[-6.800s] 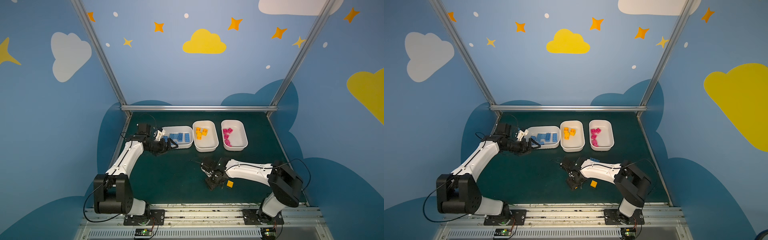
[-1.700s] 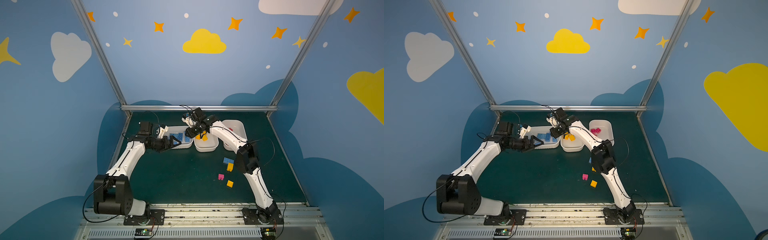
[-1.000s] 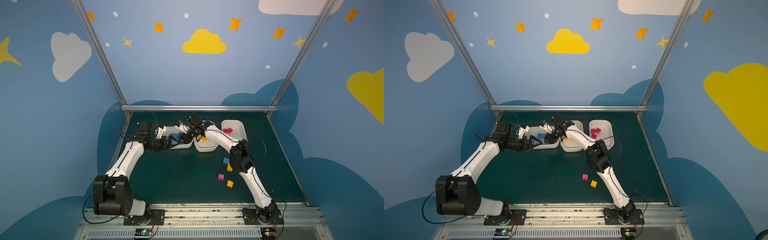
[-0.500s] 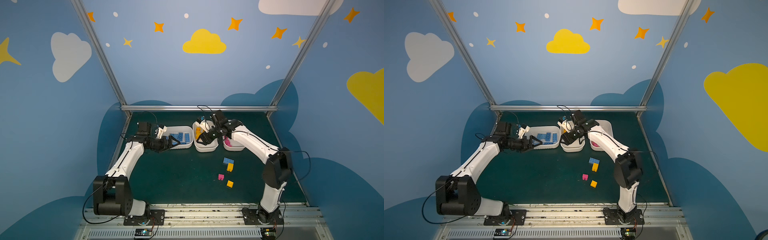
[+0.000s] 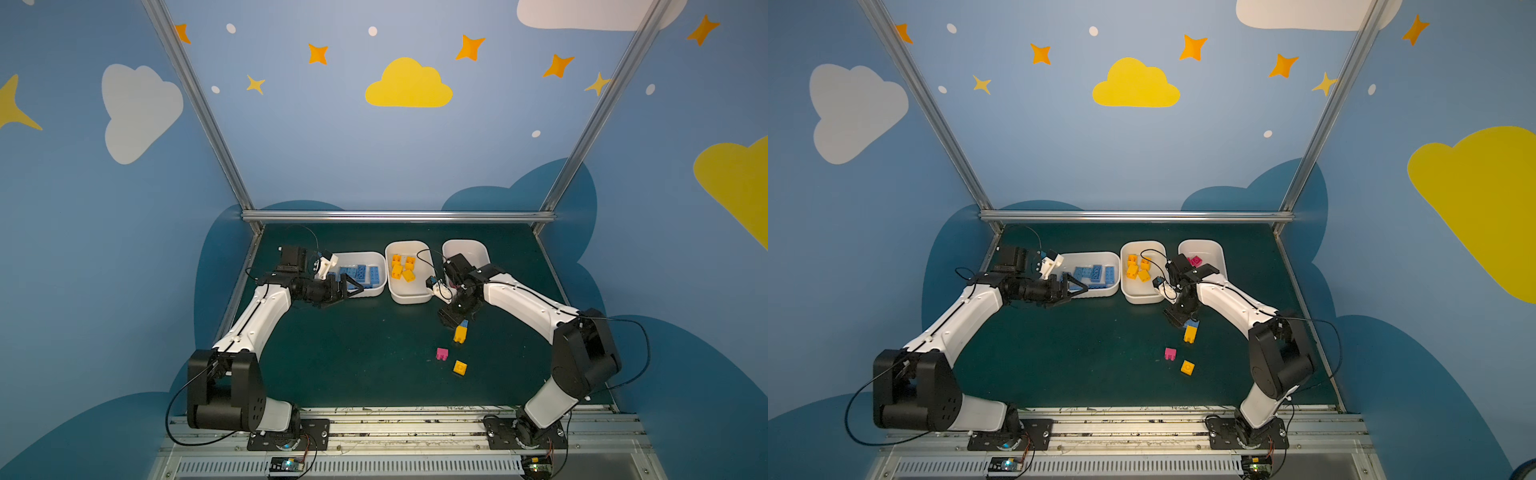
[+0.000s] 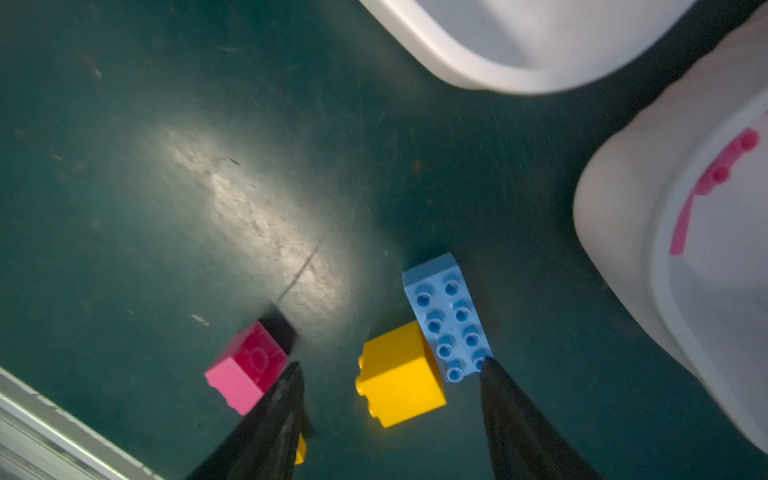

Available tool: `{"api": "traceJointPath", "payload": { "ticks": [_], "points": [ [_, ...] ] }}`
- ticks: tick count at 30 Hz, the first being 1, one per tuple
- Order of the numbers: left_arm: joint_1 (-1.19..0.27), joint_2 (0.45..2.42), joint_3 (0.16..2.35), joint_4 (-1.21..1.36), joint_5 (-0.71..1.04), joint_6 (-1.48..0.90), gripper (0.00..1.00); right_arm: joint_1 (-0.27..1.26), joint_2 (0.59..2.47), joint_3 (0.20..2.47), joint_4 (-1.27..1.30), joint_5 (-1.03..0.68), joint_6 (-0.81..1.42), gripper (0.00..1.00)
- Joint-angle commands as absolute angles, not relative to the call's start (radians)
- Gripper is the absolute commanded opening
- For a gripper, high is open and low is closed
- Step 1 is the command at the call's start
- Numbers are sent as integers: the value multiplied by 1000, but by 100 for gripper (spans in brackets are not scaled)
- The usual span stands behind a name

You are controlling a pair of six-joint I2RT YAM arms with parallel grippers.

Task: Sort the legos into containers by color
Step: 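Move the right gripper to the loose bricks and grasp a blue 2x2 brick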

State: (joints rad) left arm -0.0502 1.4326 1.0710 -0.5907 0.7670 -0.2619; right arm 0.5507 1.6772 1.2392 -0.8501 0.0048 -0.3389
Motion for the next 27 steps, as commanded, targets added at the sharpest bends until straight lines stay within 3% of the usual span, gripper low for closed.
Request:
{"api": "traceJointPath", "payload": {
  "ticks": [1,15,27],
  "points": [
    [-60,1439,1065,-574,780,-270,99,541,1728,1253,-878,83,-400,67],
    [-69,1446,1063,-574,774,-263,100,535,1883,1293,-868,125,-443,60],
    [-70,1453,1069,-571,775,-265,100,537,1898,1301,-885,152,-453,29]
  ]
}}
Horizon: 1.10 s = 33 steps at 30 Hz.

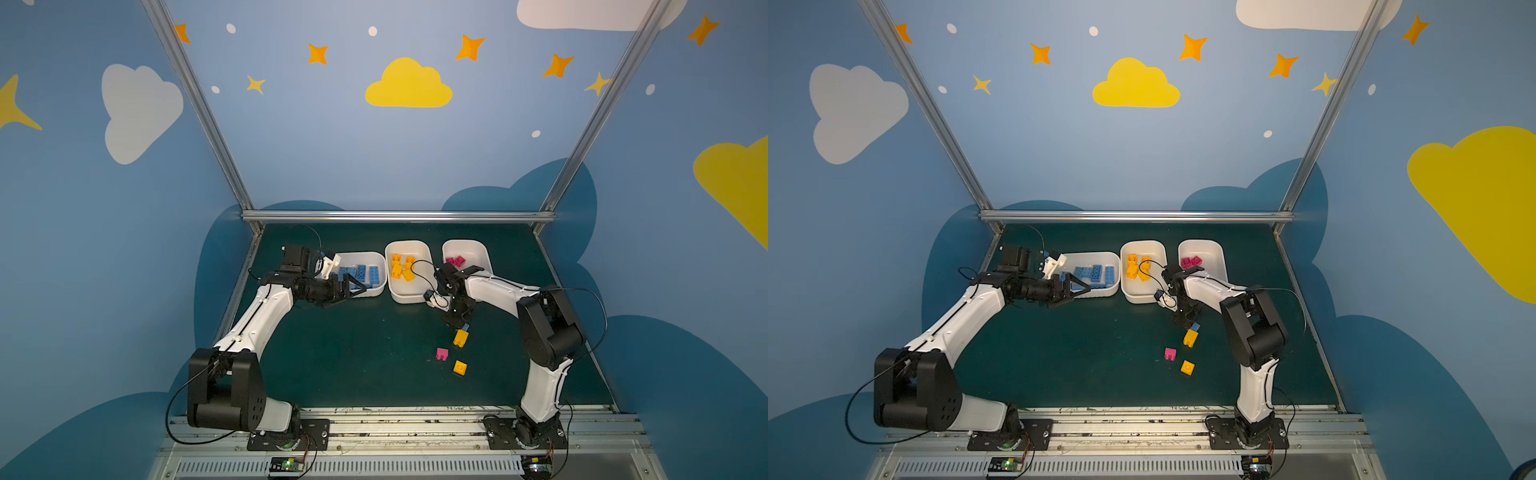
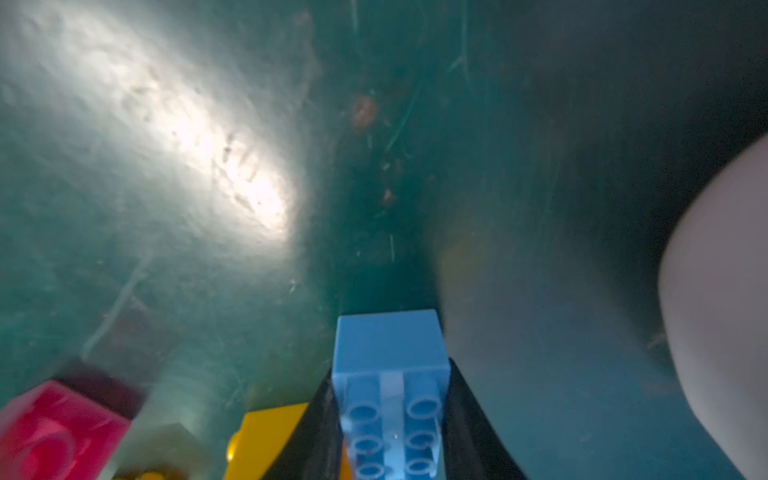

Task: Sort the legos into containers by color
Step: 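Carry the blue brick into the nearest bin and open the right gripper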

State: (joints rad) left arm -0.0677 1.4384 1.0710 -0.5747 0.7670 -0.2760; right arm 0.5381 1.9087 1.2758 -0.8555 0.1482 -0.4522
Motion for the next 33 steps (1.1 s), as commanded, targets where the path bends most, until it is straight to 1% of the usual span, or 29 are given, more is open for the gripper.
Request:
{"api": "traceJointPath", "payload": {
  "ticks": [1,4,8,11,17,23,26,29,33],
  "points": [
    [-70,1453,1072,-573,774,-265,100,537,1883,1306,-888,144,-448,29],
    [-70,1451,1083,-585,773,-259,100,548,1828,1343,-921,90,-423,27],
    [-67,1444,1106,-626,754,-235,100,578,1744,1419,-936,-60,-372,26],
    [-62,1436,1113,-642,747,-227,99,627,1756,1518,-941,-114,-352,26],
    [-46,1421,1116,-665,742,-218,99,705,1940,1815,-929,-190,-351,25],
    [-30,1403,1115,-684,742,-210,100,752,2206,2210,-994,-186,-397,25],
    [-23,1397,1111,-686,745,-207,99,762,2321,2359,-997,-173,-434,25],
    [-19,1397,1106,-685,746,-208,99,768,2386,2411,-926,-155,-461,26],
    [-15,1395,1105,-692,744,-200,99,770,2411,2375,-781,-144,-456,26]
  ]
}}
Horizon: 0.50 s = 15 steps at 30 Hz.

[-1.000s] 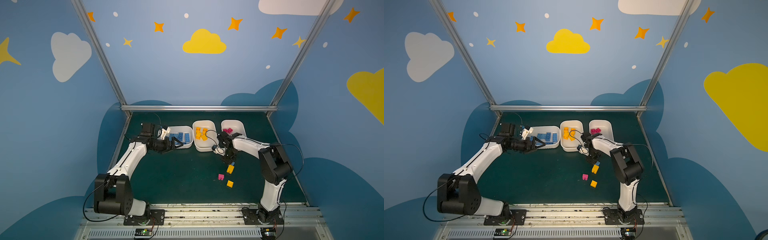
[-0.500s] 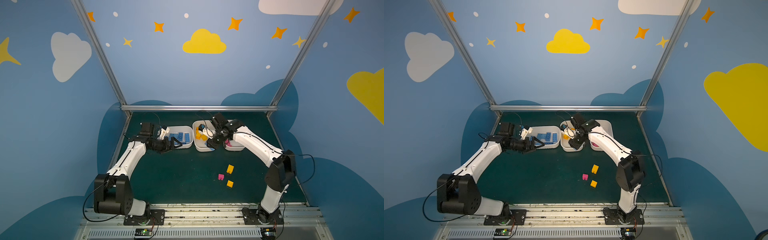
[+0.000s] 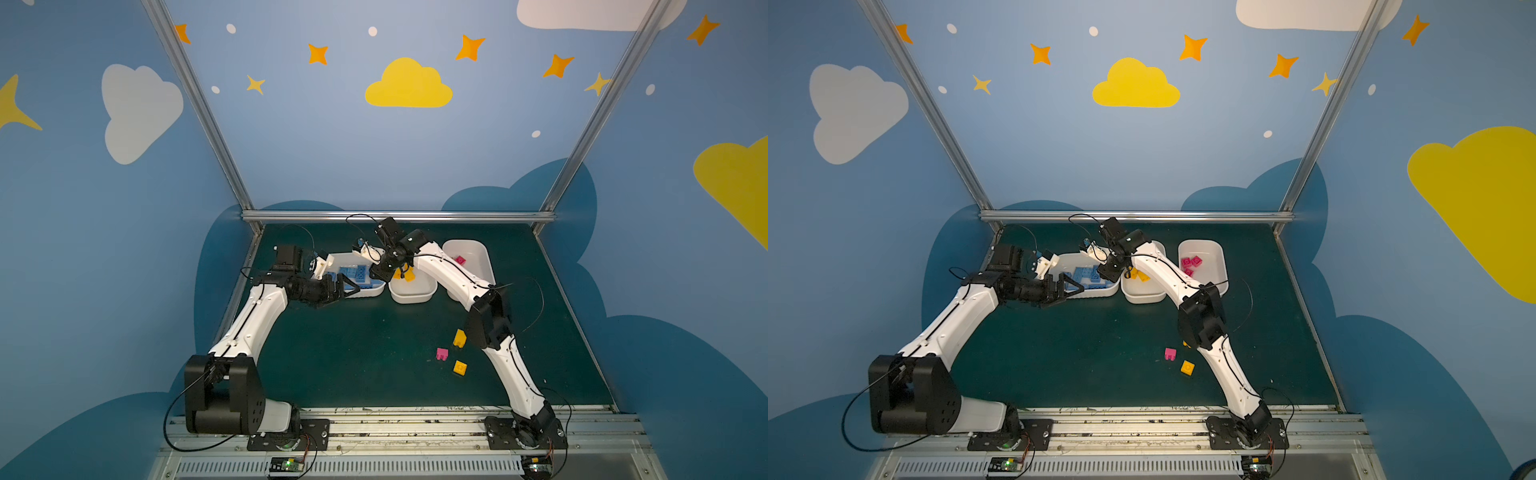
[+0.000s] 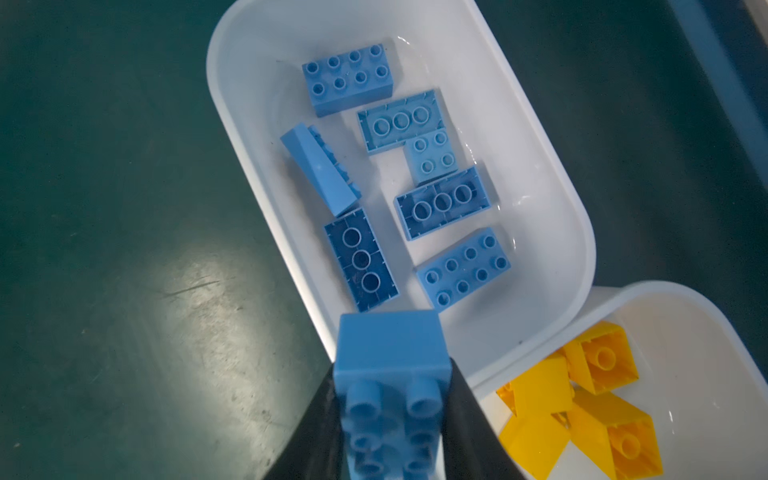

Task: Sort the legos into containers by color
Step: 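Carry the blue brick into the nearest bin and open the right gripper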

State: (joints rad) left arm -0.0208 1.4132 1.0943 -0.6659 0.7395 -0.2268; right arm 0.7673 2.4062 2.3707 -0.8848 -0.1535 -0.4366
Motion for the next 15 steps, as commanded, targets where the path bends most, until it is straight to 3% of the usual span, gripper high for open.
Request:
{"api": "traceJointPath", "payload": {
  "ticks": [1,15],
  "points": [
    [-13,1394,1104,-693,744,-199,100,771,2413,2355,-740,-147,-454,27],
    [-6,1413,1093,-680,753,-199,99,775,2541,2408,-753,-143,-477,30]
  ]
}}
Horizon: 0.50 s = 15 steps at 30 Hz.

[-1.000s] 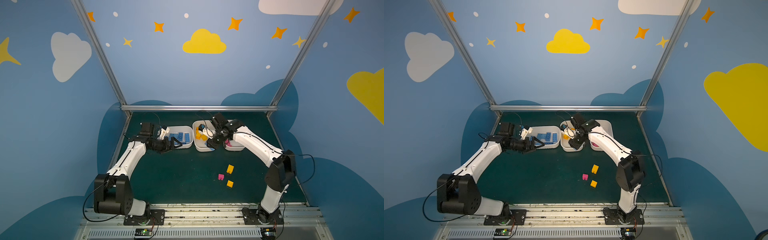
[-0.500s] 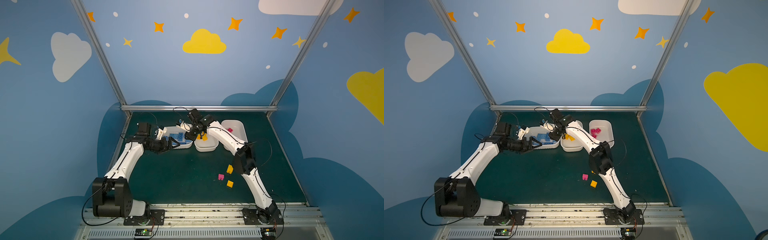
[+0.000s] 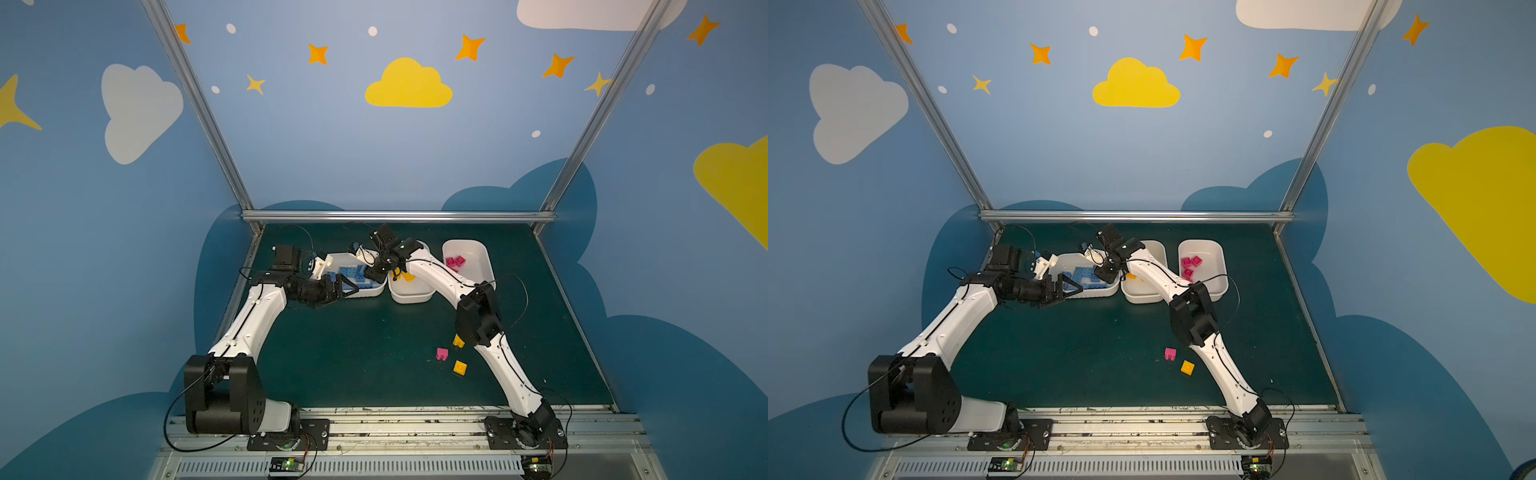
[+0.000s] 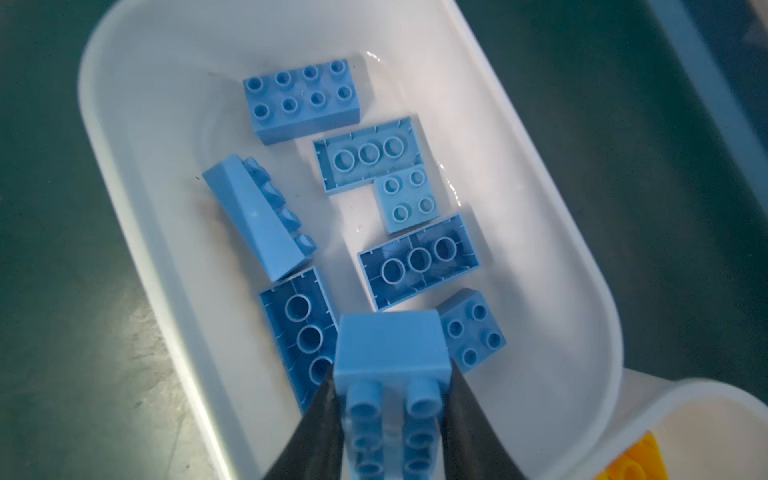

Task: Sort the legos into containers by color
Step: 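Carry the blue brick into the nearest bin and open the right gripper, then move the right gripper back to the loose bricks and grasp a pink brick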

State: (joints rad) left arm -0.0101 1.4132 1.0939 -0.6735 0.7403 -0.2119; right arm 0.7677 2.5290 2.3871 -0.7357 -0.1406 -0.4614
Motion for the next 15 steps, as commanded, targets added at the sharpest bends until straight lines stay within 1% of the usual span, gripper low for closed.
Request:
{"api": "traceJointPath", "payload": {
  "ticks": [1,3,5,7,12,15],
  "points": [
    [-6,1413,1094,-680,752,-199,99,776,2545,2407,-764,-145,-483,31],
    [-6,1415,1092,-680,752,-198,99,779,2544,2394,-773,-138,-491,37],
    [-5,1418,1092,-680,751,-197,100,782,2531,2379,-772,-136,-492,53],
    [-5,1420,1092,-680,753,-198,99,780,2500,2357,-762,-140,-483,60],
    [-6,1419,1095,-683,758,-199,100,771,2356,2256,-773,-148,-479,65],
    [-6,1421,1093,-678,768,-202,99,764,2246,2173,-828,-147,-423,67]
  ]
}}
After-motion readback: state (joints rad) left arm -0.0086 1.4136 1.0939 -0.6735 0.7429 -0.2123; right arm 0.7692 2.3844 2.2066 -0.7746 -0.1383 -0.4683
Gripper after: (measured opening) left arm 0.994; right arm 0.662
